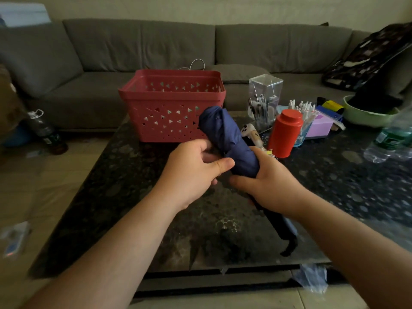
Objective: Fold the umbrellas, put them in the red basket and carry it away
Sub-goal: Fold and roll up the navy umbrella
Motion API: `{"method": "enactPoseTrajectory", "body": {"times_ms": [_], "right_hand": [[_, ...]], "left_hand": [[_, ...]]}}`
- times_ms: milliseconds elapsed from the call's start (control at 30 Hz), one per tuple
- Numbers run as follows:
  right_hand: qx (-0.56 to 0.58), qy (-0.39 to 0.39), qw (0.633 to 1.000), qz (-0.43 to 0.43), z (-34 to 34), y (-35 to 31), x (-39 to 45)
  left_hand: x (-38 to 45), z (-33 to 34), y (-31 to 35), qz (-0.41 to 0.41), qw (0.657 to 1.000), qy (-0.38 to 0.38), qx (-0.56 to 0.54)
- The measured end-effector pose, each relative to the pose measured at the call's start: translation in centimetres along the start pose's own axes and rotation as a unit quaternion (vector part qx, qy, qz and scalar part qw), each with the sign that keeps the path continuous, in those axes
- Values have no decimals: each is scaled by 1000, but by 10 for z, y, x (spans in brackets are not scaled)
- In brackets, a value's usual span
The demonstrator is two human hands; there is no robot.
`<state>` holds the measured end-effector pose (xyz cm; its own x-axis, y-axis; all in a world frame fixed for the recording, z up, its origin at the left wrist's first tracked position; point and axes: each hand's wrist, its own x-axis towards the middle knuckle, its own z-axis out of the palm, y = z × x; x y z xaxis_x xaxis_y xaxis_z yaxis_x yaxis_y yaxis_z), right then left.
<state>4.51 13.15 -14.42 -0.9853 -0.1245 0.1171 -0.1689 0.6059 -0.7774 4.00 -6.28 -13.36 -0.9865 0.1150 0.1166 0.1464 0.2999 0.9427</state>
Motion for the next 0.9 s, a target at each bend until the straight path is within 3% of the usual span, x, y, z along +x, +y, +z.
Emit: {"method": "enactPoseTrajectory", "body": {"times_ms": [233, 300, 467, 667, 800, 900], "right_hand": [[162, 1, 986, 29, -3, 2, 3], [251, -16, 967, 48, -6, 0, 1], [495, -233, 835, 60, -8, -1, -9], [608, -396, 687, 44, -9, 8, -2], [607, -420, 674, 29, -8, 9, -2], [593, -394, 702, 27, -8, 10, -2]], "left_hand": [[-3, 2, 7, 7, 997, 7, -72], [-6, 3, 9, 10, 997, 14, -76], [-15, 9, 17, 65, 993, 45, -86], [-20, 12, 28, 156, 982, 52, -93], [-22, 12, 38, 144, 974, 41, -171], [-22, 11, 43, 114, 963, 27, -244]]}}
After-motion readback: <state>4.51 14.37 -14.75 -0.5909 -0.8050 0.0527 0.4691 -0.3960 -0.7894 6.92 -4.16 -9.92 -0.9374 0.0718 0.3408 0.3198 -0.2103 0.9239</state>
